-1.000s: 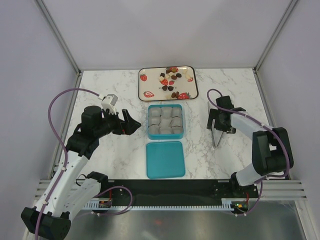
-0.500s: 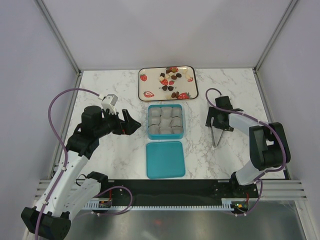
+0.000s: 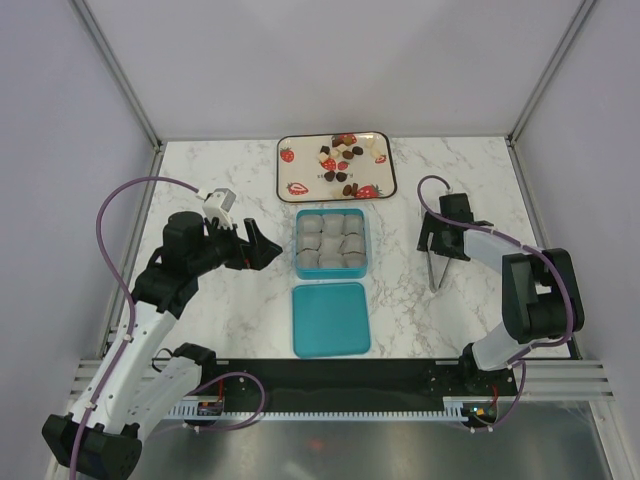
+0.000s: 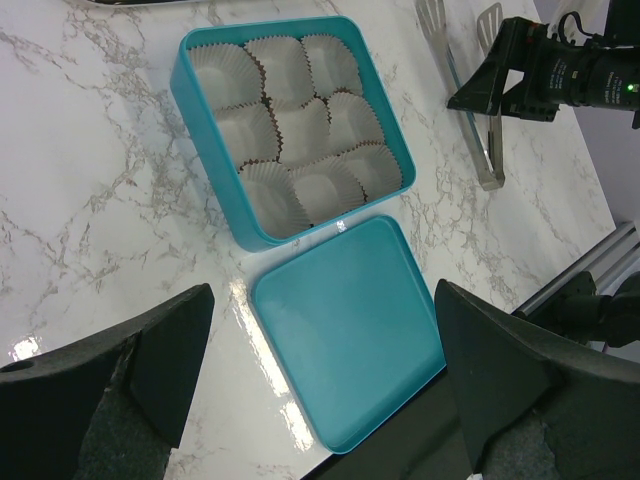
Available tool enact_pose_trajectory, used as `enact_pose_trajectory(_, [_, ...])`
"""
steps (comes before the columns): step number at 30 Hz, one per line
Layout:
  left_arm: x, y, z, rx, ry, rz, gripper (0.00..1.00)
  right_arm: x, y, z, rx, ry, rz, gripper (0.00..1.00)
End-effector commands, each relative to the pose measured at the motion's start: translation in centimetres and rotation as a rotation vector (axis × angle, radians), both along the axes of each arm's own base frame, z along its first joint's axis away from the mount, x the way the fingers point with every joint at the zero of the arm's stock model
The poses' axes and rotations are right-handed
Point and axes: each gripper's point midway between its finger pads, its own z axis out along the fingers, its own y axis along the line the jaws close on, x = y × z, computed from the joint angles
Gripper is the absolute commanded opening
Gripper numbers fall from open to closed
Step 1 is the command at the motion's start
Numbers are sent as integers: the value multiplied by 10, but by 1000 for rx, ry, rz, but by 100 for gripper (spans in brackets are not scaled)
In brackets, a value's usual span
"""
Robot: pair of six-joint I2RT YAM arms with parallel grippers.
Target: Pack the chocolate
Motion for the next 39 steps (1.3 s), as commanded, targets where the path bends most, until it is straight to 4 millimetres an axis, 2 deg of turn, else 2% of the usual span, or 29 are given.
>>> enact_pose_trajectory(1, [-5,-1,-2,14,-18,-27,100,-12,6,-16,39,61,27,90])
enact_pose_trajectory(5, [-6,0,-2,17,-19,-25,100,-9,15,-8,79,68,52,84])
enact_pose_trajectory(8, [-5,0,-5,22,-8,-23,100,-4,15,13,78,75,57,82])
enact_pose_trajectory(9, [-4,-1,-5,21,-7,-24,100,-9,12,19,64,104,47,82])
enact_pose_trajectory(10, [-5,-1,-5,21,-6,-25,100,0,13,33,60,80,51,82])
enact_pose_trajectory(12, [-4,-1,-7,23,0,-27,99,-2,12,47,57,89,54,82])
enact_pose_trajectory(14, [-4,-1,-7,21,3,-26,99,6,13,67,57,61,66,80])
enact_pose_trajectory(15, [-4,-2,-8,22,7,-27,99,2,13,75,55,69,68,79])
enact_pose_trajectory(16, [-4,-2,-8,22,8,-27,99,7,16,87,64,45,75,78])
enact_pose_trajectory(19, [-5,-3,-8,20,9,-32,99,7,22,106,86,28,101,73])
enact_pose_trajectory(26, [-7,-2,-5,18,-7,-32,99,6,40,123,96,15,163,65])
enact_pose_trajectory(29, [-13,-1,-5,18,-14,-36,99,10,49,137,97,-8,188,62])
enact_pose_trajectory(33, [-17,3,-13,29,0,-20,99,27,70,164,99,-70,246,59])
enact_pose_trajectory(35, [-16,4,-12,30,0,-16,99,34,81,165,102,-70,272,59])
enact_pose_trajectory(36, [-15,5,-13,35,-1,-11,98,40,94,175,110,-97,302,58])
enact_pose_trajectory(38, [-14,6,-14,40,4,-7,98,49,109,170,111,-93,340,58])
enact_pose_trajectory(39, [-15,4,-14,36,5,-15,98,55,123,176,120,-119,376,57])
